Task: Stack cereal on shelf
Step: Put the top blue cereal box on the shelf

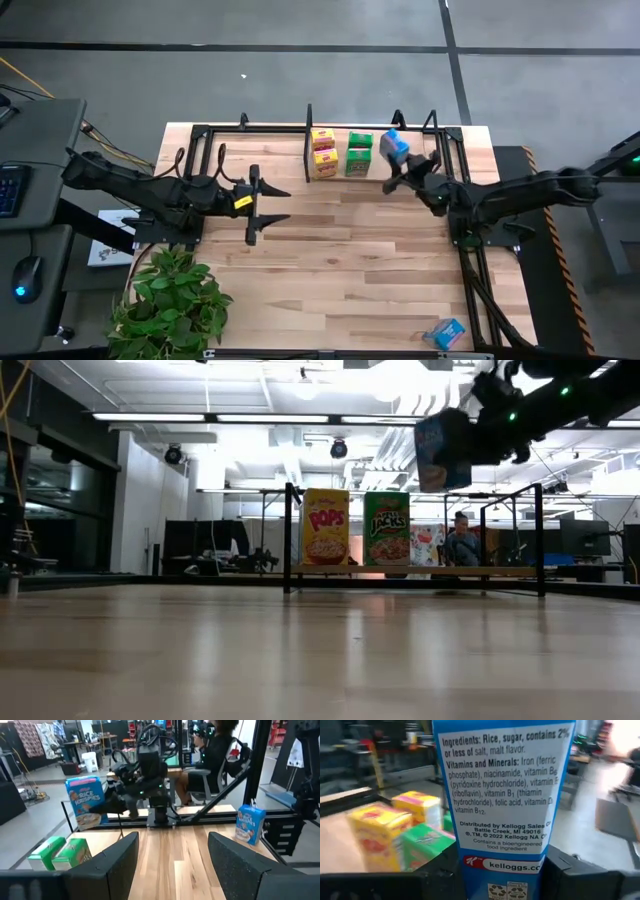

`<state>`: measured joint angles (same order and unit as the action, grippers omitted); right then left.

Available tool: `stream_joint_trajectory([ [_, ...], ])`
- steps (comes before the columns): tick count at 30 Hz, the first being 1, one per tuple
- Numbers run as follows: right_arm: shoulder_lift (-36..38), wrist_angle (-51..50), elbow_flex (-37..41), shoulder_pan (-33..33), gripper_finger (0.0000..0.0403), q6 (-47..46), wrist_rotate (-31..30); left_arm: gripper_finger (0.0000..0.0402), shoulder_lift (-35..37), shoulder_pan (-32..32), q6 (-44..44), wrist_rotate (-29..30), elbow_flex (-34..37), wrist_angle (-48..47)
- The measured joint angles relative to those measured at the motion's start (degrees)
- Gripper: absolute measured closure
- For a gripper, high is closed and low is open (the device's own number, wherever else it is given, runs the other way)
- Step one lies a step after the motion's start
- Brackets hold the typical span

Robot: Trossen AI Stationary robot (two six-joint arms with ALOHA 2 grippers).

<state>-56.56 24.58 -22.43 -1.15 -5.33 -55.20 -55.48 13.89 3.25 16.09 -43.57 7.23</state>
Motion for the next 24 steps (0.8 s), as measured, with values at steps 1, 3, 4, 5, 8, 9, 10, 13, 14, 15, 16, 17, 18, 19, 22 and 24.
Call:
stream_joint_trajectory([
  [1, -0.8, -0.4, 0.0, -0.9, 0.0258, -1.0, -0.1, 0.0172, 0.0, 0.0, 0.0, 0.0, 0.0, -0.1],
  [3, -2.7, -1.1, 0.0, -2.7, 0.0258, -4.1, 0.1, 0.0172, 0.0, 0.0, 0.2, 0.0, 0.0, 0.0],
  [4, -4.1, -0.8, 0.0, -3.6, 0.0258, -5.7, 0.1, 0.0172, 0.0, 0.0, 0.3, 0.0, 0.0, 0.0],
  [5, -5.3, -1.2, -0.1, -4.6, 0.0258, -6.9, 0.1, 0.0172, 0.0, 0.0, 0.3, 0.1, 0.0, 0.0],
  [8, -9.6, 0.1, 0.0, -7.1, 0.0258, -10.1, 0.0, 0.0172, 0.0, 0.0, 0.3, 0.1, 0.0, -0.1],
  [9, -10.8, 0.1, 0.0, -7.9, 0.0258, -11.3, -0.4, 0.0172, 0.0, 0.0, 0.3, 0.1, 0.0, -0.1],
  [10, -12.1, 0.5, 0.0, -8.7, 0.0258, -12.6, -0.4, 0.0172, 0.0, 0.0, 0.3, 0.1, 0.0, 0.0],
  [13, -15.4, 0.7, 0.0, -10.7, 0.0258, -15.6, 0.3, 0.0172, 0.0, 0.0, 0.3, 0.1, 0.0, -0.2],
  [14, -16.5, 1.4, 0.0, -11.2, 0.0258, -16.4, 0.6, 0.0172, 0.0, 0.0, 0.3, 0.1, 0.0, -0.3],
  [15, -17.5, 1.8, 0.0, -11.8, 0.0258, -17.0, 0.7, 0.0172, 0.0, 0.0, 0.3, 0.1, 0.0, -0.5],
  [16, -18.4, 2.2, 0.0, -12.2, 0.0258, -17.4, 0.7, 0.0172, 0.0, 0.0, 0.3, 0.1, 0.0, -0.5],
  [17, -19.3, 3.4, 0.0, -12.6, 0.0258, -18.1, 0.9, 0.0172, 0.0, 0.0, 0.3, 0.1, 0.0, -0.5],
  [18, -20.1, 4.3, 0.0, -13.1, 0.0258, -18.7, 1.3, 0.0172, 0.0, 0.0, 0.3, 0.1, 0.0, -0.5],
  [19, -20.8, 4.7, 0.0, -13.5, 0.0258, -19.3, 1.8, 0.0172, 0.0, 0.0, 0.3, 0.1, 0.0, -0.5],
  [22, -22.9, 6.5, 0.0, -14.7, 0.0258, -20.2, 4.5, 0.0172, 0.0, 0.0, 0.2, 0.1, 0.0, -0.5],
  [24, -24.2, 7.0, 0.0, -15.6, 0.0258, -20.3, 5.9, 0.0172, 0.0, 0.0, 0.2, 0.1, 0.0, -0.5],
])
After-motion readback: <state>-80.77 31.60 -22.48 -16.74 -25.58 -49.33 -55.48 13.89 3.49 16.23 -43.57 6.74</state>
